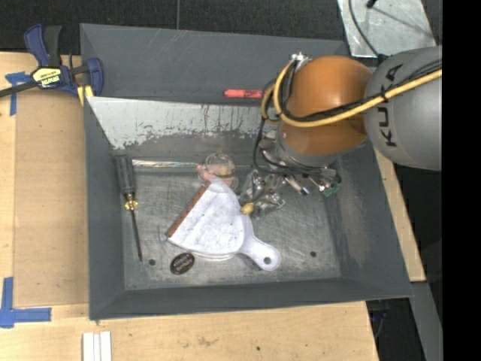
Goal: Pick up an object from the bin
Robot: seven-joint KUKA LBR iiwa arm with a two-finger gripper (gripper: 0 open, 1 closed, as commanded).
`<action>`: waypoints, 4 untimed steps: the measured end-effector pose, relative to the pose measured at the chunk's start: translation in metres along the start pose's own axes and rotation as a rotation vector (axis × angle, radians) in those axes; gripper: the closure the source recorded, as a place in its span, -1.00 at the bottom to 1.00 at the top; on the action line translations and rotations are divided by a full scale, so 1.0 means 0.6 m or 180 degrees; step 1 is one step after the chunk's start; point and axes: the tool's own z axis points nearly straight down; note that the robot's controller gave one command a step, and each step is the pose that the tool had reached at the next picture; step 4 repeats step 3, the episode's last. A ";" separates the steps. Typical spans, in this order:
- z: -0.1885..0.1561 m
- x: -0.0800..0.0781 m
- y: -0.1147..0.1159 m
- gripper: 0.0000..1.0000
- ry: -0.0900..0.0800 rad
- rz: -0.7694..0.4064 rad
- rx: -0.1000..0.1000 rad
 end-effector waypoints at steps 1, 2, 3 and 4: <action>-0.049 -0.076 -0.035 1.00 -0.0031 0.0660 0.0018; -0.049 -0.075 -0.035 1.00 -0.0031 0.0662 0.0018; -0.135 -0.075 -0.015 1.00 -0.0013 0.0577 0.0012; -0.135 -0.075 -0.015 1.00 -0.0013 0.0577 0.0012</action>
Offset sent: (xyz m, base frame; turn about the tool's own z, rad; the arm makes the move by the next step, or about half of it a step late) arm 0.0000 0.0000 0.0000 0.0000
